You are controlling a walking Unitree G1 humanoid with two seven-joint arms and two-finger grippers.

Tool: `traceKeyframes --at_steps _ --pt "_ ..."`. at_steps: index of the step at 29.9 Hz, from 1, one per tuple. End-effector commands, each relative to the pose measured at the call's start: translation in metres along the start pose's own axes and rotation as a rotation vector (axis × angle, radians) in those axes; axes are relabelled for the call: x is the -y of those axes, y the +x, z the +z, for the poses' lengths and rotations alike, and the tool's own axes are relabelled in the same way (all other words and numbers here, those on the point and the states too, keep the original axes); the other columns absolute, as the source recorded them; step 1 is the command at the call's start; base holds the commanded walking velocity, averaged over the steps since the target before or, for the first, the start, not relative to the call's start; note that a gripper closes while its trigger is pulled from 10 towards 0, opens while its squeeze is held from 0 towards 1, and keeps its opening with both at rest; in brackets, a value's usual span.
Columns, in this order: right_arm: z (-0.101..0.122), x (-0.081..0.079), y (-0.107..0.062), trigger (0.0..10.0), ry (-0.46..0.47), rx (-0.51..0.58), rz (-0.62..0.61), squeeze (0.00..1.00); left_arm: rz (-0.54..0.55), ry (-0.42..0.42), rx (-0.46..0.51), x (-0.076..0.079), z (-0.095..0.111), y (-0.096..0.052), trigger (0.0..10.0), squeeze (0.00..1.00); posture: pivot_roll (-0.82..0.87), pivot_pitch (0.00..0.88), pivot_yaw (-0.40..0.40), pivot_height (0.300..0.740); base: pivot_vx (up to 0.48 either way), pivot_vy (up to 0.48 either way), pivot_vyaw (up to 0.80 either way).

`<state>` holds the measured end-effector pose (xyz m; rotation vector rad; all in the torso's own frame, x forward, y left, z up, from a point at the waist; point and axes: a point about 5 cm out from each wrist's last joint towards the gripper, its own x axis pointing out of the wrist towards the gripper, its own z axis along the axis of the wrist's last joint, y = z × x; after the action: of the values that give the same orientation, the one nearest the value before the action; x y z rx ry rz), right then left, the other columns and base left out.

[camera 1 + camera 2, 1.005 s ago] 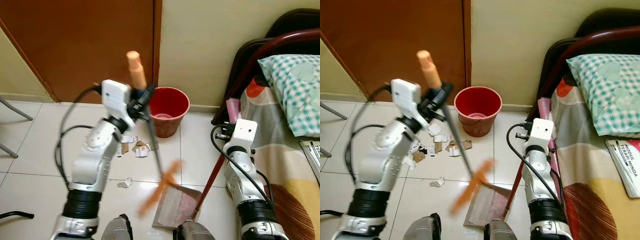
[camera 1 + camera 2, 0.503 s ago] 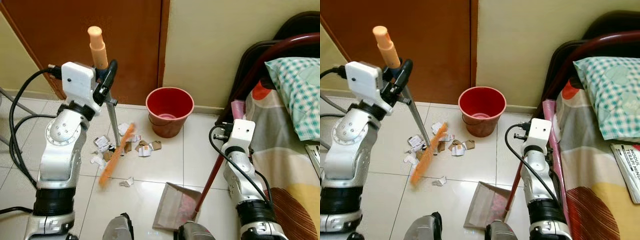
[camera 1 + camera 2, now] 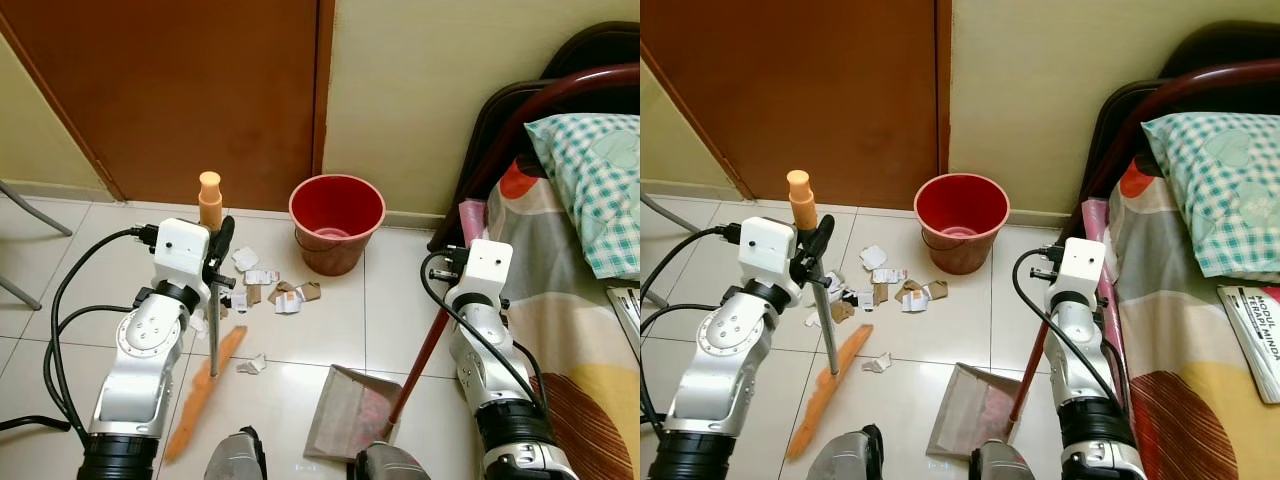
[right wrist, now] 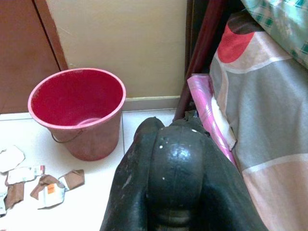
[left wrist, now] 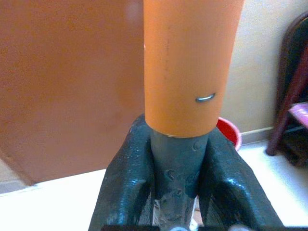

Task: Sweep floor

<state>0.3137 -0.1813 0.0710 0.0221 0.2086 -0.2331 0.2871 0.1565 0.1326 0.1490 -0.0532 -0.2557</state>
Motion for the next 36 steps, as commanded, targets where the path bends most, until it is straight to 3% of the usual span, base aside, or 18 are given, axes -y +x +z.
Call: traceKeyframes --at_steps 1,7,8,13,16,17,19,20,21,24,25,27,29,30,31,33,36 --pt "-0.004 -0.001 0.001 10.0 -0.009 -0.023 0.0 0.0 -0.101 -0.06 0.038 0.019 0.008 0.008 10.0 0.0 0.0 0.151 -0.034 0.74 0.0 0.0 0.0" --pt "-0.004 -0.003 0.002 10.0 -0.01 -0.021 0.005 0.0 -0.326 -0.213 0.069 0.058 0.021 0.013 10.0 0.0 0.0 0.146 -0.035 0.74 0.0 0.0 0.0" --pt "-0.004 -0.003 0.002 10.0 -0.007 -0.022 0.004 0.0 -0.398 -0.236 0.064 0.071 0.023 0.014 10.0 0.0 0.0 0.144 -0.034 0.74 0.0 0.0 0.0" --pt "-0.004 -0.004 0.002 10.0 -0.003 -0.022 0.002 0.0 -0.41 -0.285 0.082 0.076 0.028 0.018 10.0 0.0 -0.01 0.142 -0.028 0.74 0.0 0.0 0.0" --pt "-0.004 -0.002 0.003 10.0 0.009 -0.025 -0.011 0.0 -0.355 -0.324 0.103 0.069 0.031 0.022 10.0 0.0 -0.01 0.142 -0.027 0.74 0.0 0.0 0.0" --pt "-0.005 -0.002 0.003 10.0 0.012 -0.026 -0.012 0.0 -0.268 -0.322 0.117 0.056 0.029 0.025 10.0 0.0 -0.01 0.142 -0.025 0.74 0.0 0.0 0.0" --pt "-0.005 -0.002 0.003 10.0 0.013 -0.026 -0.012 0.0 -0.241 -0.319 0.12 0.051 0.029 0.025 10.0 0.0 -0.01 0.142 -0.025 0.74 0.0 0.0 0.0" --pt "-0.005 -0.002 0.003 10.0 0.013 -0.026 -0.011 0.0 -0.185 -0.303 0.122 0.04 0.027 0.026 10.0 0.0 -0.01 0.143 -0.024 0.74 0.0 0.0 0.0" --pt "-0.005 -0.002 0.003 10.0 0.014 -0.027 -0.008 0.0 -0.06 -0.262 0.132 0.013 0.024 0.026 10.0 0.0 -0.01 0.143 -0.024 0.74 0.0 0.0 0.0" --pt "-0.006 -0.003 0.003 10.0 0.015 -0.03 -0.004 0.0 0.062 -0.171 0.136 -0.019 0.023 0.023 10.0 0.0 -0.01 0.143 -0.024 0.74 0.0 0.0 0.0" --pt "-0.006 -0.003 0.003 10.0 0.015 -0.03 -0.004 0.0 0.062 -0.171 0.136 -0.019 0.023 0.023 10.0 0.0 -0.01 0.143 -0.024 0.74 0.0 0.0 0.0" --pt "-0.006 -0.003 0.003 10.0 0.016 -0.03 -0.001 0.0 0.118 -0.121 0.12 -0.037 0.019 0.018 10.0 0.0 0.0 0.145 -0.024 0.74 0.0 0.0 0.0" --pt "-0.006 -0.003 0.003 10.0 0.016 -0.03 -0.001 0.0 0.118 -0.121 0.12 -0.037 0.019 0.018 10.0 0.0 0.0 0.145 -0.024 0.74 0.0 0.0 0.0" --pt "-0.005 -0.003 0.003 10.0 0.02 -0.025 -0.002 0.0 0.148 -0.091 0.087 -0.047 0.012 0.013 10.0 0.0 0.0 0.145 -0.024 0.74 0.0 0.0 0.0" --pt "-0.005 -0.003 0.003 10.0 0.02 -0.025 -0.002 0.0 0.148 -0.091 0.087 -0.047 0.012 0.013 10.0 0.0 0.0 0.145 -0.024 0.74 0.0 0.0 0.0" --pt "-0.001 -0.002 0.001 10.0 0.05 0.018 0.008 0.0 0.166 -0.042 0.002 -0.056 -0.011 -0.003 10.0 0.0 0.01 0.143 -0.025 0.74 0.0 0.0 0.0" --pt "0.001 -0.001 -0.002 10.0 0.079 0.044 0.024 0.0 0.15 -0.034 -0.025 -0.052 -0.022 -0.009 10.0 0.0 0.01 0.141 -0.024 0.74 0.0 0.0 0.0"
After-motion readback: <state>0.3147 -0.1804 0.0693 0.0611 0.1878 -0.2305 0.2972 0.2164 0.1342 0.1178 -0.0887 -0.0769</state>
